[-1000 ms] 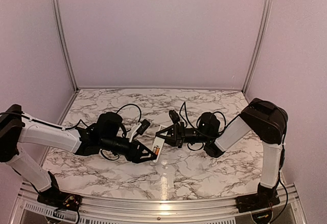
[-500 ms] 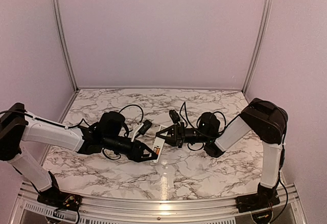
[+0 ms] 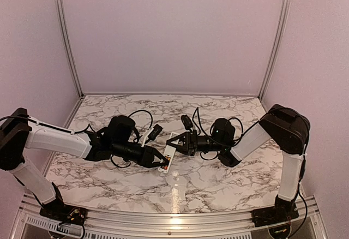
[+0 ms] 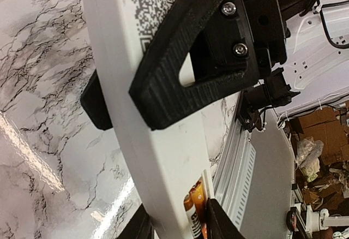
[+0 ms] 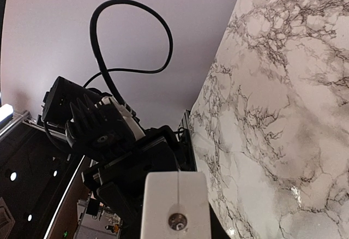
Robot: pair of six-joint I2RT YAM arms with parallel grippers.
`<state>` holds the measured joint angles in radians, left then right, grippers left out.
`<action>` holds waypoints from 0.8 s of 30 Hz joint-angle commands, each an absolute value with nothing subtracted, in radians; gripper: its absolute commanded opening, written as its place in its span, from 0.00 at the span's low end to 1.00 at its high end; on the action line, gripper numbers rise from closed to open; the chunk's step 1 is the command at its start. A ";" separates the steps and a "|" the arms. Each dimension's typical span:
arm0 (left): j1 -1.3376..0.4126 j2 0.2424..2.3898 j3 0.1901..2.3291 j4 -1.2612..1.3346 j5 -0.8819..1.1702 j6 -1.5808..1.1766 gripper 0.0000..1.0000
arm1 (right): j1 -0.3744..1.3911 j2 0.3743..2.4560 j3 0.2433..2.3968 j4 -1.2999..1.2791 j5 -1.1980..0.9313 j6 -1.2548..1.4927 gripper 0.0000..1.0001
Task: Load the batteries into the remote control
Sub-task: Press the battery in the battery compartment.
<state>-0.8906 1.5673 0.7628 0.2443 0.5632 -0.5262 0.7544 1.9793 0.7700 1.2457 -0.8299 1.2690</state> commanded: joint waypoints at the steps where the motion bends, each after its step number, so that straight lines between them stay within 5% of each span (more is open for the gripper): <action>1: -0.879 1.598 0.785 0.152 0.476 -0.488 0.27 | 0.770 1.936 0.786 1.272 -0.837 1.282 0.00; 4: -0.879 1.588 0.785 0.130 0.469 -0.464 0.31 | 0.770 1.936 0.790 1.265 -0.838 1.279 0.00; 8: -0.878 1.561 0.780 0.120 0.474 -0.459 0.49 | 0.770 1.937 0.788 1.259 -0.838 1.275 0.00; 15: -0.876 1.543 0.767 0.140 0.502 -0.458 0.59 | 0.770 1.934 0.790 1.250 -0.836 1.267 0.00; 24: -0.876 1.615 0.812 0.164 0.522 -0.495 0.59 | 0.770 1.921 0.793 1.251 -0.841 1.254 0.00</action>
